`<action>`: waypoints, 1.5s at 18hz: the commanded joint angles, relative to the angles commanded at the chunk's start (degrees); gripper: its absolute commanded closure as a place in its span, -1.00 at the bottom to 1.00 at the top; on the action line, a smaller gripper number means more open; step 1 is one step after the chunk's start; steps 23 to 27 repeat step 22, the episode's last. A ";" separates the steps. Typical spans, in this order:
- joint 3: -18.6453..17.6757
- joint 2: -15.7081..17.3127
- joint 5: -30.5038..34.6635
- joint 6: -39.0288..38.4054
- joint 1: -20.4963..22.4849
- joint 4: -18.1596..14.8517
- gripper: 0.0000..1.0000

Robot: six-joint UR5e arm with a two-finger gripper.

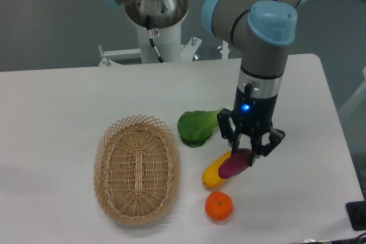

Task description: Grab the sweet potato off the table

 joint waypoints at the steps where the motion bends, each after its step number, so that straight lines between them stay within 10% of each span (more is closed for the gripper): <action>1: 0.00 0.00 -0.44 -0.09 0.09 0.00 0.47; 27: 0.62 0.79 -0.62 -0.09 0.26 0.00 0.48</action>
